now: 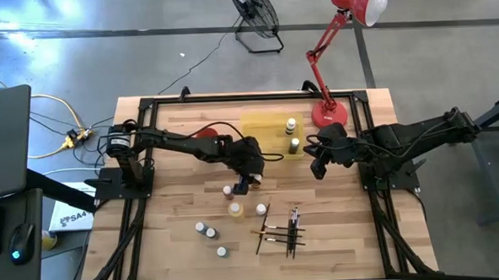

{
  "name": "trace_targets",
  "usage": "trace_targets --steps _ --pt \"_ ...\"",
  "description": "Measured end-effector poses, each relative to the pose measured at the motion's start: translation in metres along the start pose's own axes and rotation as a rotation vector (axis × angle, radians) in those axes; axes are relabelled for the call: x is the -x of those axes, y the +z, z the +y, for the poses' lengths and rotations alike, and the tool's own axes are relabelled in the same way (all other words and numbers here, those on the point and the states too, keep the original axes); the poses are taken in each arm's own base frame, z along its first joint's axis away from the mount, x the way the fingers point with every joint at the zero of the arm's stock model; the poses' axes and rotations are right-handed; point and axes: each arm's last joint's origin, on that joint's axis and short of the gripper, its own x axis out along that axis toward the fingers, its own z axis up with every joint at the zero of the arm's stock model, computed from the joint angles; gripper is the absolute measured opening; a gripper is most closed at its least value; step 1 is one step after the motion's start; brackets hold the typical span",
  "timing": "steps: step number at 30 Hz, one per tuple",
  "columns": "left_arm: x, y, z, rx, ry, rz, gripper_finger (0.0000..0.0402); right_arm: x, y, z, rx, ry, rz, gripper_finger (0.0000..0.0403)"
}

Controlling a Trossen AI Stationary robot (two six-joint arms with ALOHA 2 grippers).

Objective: Pick & Place Paint Supplies
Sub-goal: Put the yellow paint bottle into the yellow bin

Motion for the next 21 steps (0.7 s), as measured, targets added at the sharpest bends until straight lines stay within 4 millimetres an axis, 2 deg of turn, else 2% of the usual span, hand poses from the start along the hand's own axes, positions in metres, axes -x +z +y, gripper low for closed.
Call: trace_targets --steps 5,15,21 --pt "0.0 0.0 0.0 0.0 0.0 0.0 0.0132 0.0 0.0 0.0 0.0 0.0 0.0 0.0005" --pt "0.003 0.002 0.0 0.004 0.0 0.008 0.0119 0.0 0.0 0.0 0.0 0.0 0.0 0.0005" --pt "0.019 0.03 0.003 -0.027 0.068 0.0 0.0127 0.0 0.0 0.0 0.001 -0.008 -0.005 0.0005"
